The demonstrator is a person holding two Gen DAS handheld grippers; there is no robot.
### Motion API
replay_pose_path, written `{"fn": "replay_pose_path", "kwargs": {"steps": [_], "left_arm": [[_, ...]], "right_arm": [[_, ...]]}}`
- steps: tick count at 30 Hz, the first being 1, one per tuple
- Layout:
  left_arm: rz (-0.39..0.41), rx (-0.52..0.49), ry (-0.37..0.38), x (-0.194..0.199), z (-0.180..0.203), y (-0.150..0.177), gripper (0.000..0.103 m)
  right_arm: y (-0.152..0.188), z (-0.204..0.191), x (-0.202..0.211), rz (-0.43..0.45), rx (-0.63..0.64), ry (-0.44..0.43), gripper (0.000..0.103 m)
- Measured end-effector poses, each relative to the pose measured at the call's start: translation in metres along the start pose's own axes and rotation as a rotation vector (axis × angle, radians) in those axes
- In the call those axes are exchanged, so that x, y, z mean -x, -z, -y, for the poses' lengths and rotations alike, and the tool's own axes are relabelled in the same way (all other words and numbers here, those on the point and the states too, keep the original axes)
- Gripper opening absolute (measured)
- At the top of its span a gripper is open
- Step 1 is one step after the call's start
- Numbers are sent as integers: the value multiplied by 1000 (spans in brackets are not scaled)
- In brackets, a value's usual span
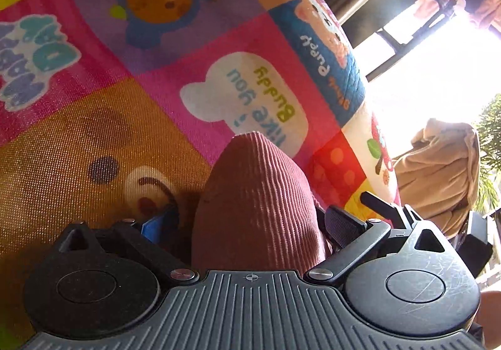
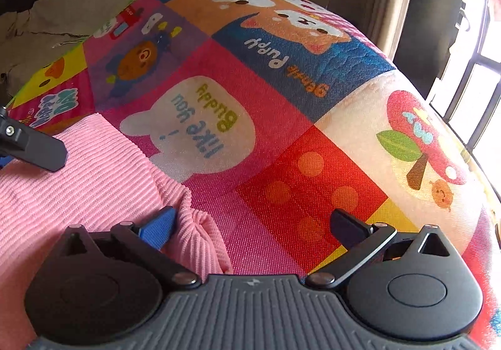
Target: Fold clothes
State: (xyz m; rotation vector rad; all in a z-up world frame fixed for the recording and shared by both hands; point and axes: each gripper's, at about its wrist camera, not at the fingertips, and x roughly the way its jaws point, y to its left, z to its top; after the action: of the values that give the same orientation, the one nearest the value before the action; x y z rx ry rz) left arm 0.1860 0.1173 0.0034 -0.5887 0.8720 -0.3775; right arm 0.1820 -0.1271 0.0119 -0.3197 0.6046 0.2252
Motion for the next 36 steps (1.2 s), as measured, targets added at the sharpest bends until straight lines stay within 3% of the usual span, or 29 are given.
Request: {"fn": "replay_pose_path", "kwargs": {"steps": [3, 5, 7, 10, 14, 17, 20, 26, 27, 29, 32, 36], "left_arm": [[6, -67, -51, -7, 13, 2, 101], [9, -105, -74, -10, 18, 5, 100], [-11, -115, -33, -9, 23, 9, 96], [-31, -138, 49, -2, 33, 15, 96], [26, -142, 133, 23, 34, 14, 96], [47, -59, 174, 29, 16, 10, 96], [14, 47, 249, 23, 0, 17, 96], [60, 32, 396, 32, 15, 16, 96], [62, 11, 388, 34, 18, 15, 95], [51, -100, 230, 29, 30, 20, 95], [4, -263, -41, 12, 39, 32, 84], [0, -215, -35, 8, 23, 33, 87]], "right_arm": [[5, 5, 36, 65, -35, -61, 103], [12, 2, 51, 58, -25, -115, 103], [23, -7, 59, 25, 23, -145, 103], [50, -27, 59, 60, 161, -46, 103], [56, -26, 65, 69, 139, -37, 103], [56, -20, 63, 58, 97, -60, 103], [56, -16, 61, 51, 70, -78, 103], [58, -12, 59, 45, 47, -81, 103], [58, -12, 60, 46, 47, -75, 103], [57, -13, 63, 45, 51, -61, 103], [46, -12, 80, 85, 27, -93, 103], [24, -22, 101, 168, 33, -183, 103]]}}
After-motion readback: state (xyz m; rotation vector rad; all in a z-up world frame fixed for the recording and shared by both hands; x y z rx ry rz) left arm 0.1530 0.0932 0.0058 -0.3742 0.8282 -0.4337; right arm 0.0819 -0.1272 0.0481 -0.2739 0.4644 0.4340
